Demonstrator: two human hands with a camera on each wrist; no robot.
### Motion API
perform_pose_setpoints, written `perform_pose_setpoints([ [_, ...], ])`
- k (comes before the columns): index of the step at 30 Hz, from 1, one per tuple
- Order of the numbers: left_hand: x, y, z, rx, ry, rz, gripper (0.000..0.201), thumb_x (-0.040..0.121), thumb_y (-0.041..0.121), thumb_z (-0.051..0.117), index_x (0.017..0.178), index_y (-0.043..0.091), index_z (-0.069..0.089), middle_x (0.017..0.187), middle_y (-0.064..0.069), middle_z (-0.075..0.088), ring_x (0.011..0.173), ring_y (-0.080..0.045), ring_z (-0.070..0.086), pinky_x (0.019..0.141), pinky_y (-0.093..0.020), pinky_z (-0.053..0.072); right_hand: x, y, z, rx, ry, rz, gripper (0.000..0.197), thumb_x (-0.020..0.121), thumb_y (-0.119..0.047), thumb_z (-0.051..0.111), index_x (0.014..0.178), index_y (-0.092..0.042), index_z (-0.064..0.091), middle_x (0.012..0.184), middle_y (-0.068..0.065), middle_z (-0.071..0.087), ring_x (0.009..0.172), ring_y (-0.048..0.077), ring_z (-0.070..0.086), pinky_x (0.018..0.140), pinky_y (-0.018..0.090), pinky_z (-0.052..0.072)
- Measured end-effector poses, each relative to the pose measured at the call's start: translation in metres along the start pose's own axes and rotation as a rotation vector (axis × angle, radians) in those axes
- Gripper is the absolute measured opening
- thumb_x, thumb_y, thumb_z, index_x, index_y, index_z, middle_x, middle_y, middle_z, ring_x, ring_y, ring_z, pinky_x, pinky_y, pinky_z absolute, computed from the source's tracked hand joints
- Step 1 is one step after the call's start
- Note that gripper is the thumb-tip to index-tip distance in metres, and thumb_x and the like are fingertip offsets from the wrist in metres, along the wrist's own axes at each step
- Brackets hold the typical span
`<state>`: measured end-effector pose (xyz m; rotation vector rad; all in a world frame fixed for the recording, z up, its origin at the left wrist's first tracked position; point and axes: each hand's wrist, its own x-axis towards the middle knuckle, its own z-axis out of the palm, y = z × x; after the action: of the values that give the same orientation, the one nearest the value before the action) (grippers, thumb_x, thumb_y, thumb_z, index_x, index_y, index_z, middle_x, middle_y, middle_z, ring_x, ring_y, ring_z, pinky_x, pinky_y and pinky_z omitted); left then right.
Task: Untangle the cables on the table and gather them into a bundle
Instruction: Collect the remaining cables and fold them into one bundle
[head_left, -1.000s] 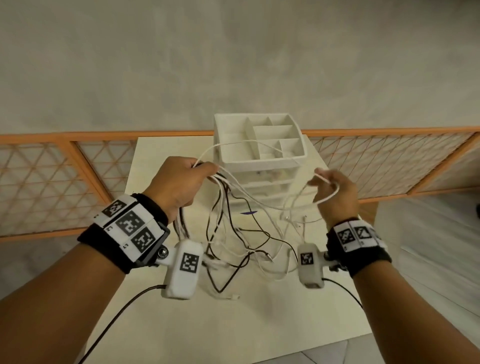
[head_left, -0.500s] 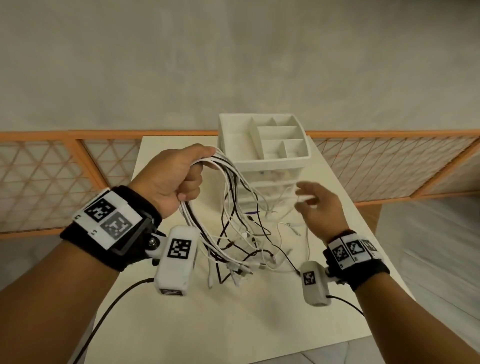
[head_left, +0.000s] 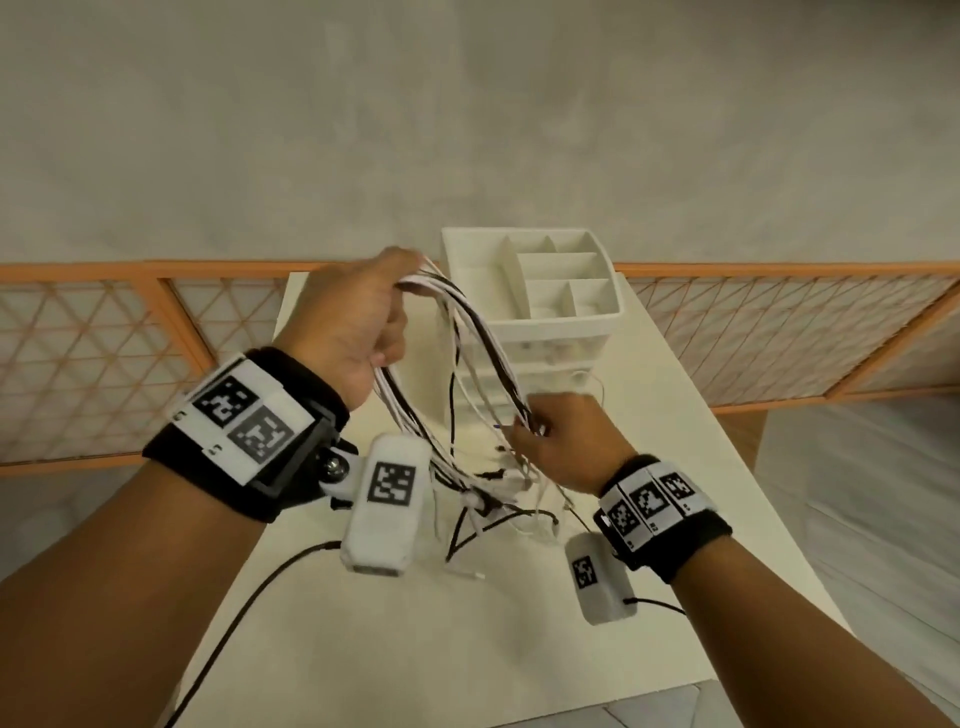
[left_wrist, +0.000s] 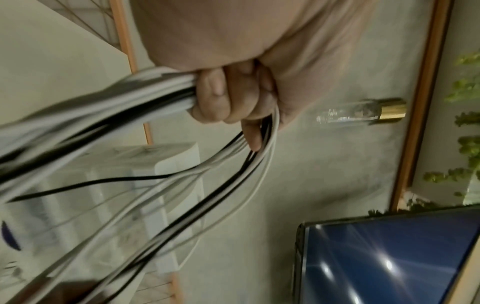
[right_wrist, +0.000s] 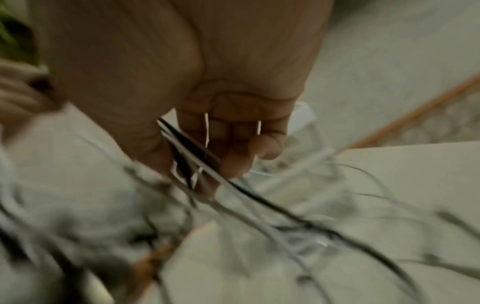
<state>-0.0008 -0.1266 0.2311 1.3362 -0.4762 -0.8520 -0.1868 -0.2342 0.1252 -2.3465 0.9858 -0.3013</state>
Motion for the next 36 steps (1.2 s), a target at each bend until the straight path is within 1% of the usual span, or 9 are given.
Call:
perform_pose_setpoints([
  [6,0.004,0.005,-0.006,-0.041,0.04,0.052,0.036,0.092,0.021,0.064,0.064,0.022,0.041,0.04,0.009,0.021,0.036,-0.011,0.015,0.038,-0.02,0.015,-0.008,0.084,0.031,-0.027,-0.112,0.373,0.043,0.093,-0.046,0.044,0.083,-0.014,0.072,0.089,0.01,0.075,0.087,0.032,0.069,0.086,0.046,0.057],
  [11,0.004,-0.009,0.0,0.086,0.022,0.027,0.026,0.093,0.023,0.062,0.07,0.016,0.052,0.04,0.01,0.024,0.036,-0.011,0.016,0.039,-0.019,0.016,0.001,0.085,-0.006,0.283,0.487,0.396,0.018,0.092,-0.028,0.053,0.094,-0.025,0.071,0.088,0.013,0.075,0.08,0.038,0.07,0.077,0.048,0.06],
  [15,0.007,-0.015,-0.003,0.015,0.171,0.035,0.036,0.093,0.023,0.063,0.062,0.02,0.047,0.042,0.007,0.025,0.037,-0.011,0.017,0.04,-0.017,0.017,-0.006,0.079,-0.034,0.201,0.823,0.29,0.022,0.095,-0.009,0.055,0.109,-0.016,0.071,0.111,0.015,0.067,0.101,0.034,0.062,0.081,0.03,0.045],
  [19,0.003,0.001,0.0,-0.142,0.196,0.137,0.032,0.095,0.024,0.063,0.067,0.02,0.048,0.04,0.008,0.026,0.036,-0.009,0.019,0.039,-0.017,0.018,-0.018,0.113,-0.01,-0.178,0.344,0.57,0.025,0.097,-0.032,0.058,0.107,-0.014,0.072,0.114,0.02,0.066,0.102,0.041,0.064,0.084,0.041,0.053],
  [22,0.002,0.009,0.002,-0.16,0.159,0.184,0.032,0.095,0.023,0.063,0.066,0.019,0.052,0.039,0.008,0.025,0.036,-0.01,0.018,0.039,-0.019,0.017,-0.033,0.139,0.024,-0.05,0.029,0.754,0.021,0.094,-0.032,0.059,0.104,-0.019,0.073,0.097,0.015,0.075,0.086,0.034,0.073,0.074,0.036,0.06],
  [25,0.004,-0.002,0.003,-0.067,0.101,0.13,0.034,0.096,0.024,0.063,0.064,0.019,0.05,0.04,0.008,0.024,0.037,-0.011,0.016,0.04,-0.019,0.015,-0.032,0.13,0.025,0.149,0.103,0.741,0.015,0.092,-0.012,0.058,0.097,-0.014,0.072,0.087,0.012,0.077,0.068,0.029,0.072,0.051,0.026,0.054],
  [32,0.005,-0.023,-0.003,0.071,0.129,0.042,0.041,0.094,0.027,0.065,0.06,0.022,0.042,0.045,0.006,0.023,0.041,-0.013,0.016,0.04,-0.016,0.019,-0.005,0.104,-0.026,0.21,0.681,0.427,0.046,0.091,-0.014,0.063,0.134,-0.023,0.05,0.124,0.009,0.066,0.11,0.033,0.062,0.096,0.042,0.052],
  [34,0.003,-0.019,-0.006,0.023,0.074,0.046,0.036,0.094,0.025,0.064,0.063,0.022,0.047,0.042,0.009,0.023,0.038,-0.012,0.015,0.039,-0.018,0.017,-0.003,0.112,-0.028,0.128,0.397,0.481,0.071,0.088,-0.012,0.065,0.15,-0.027,0.033,0.136,0.012,0.06,0.111,0.035,0.065,0.095,0.047,0.055],
  [36,0.002,-0.014,-0.009,0.011,0.018,0.06,0.03,0.095,0.024,0.064,0.067,0.02,0.052,0.041,0.01,0.022,0.037,-0.011,0.015,0.038,-0.018,0.017,-0.005,0.112,-0.022,-0.015,-0.014,0.558,0.082,0.087,-0.012,0.062,0.156,-0.031,0.023,0.126,0.015,0.067,0.084,0.03,0.075,0.073,0.041,0.064],
])
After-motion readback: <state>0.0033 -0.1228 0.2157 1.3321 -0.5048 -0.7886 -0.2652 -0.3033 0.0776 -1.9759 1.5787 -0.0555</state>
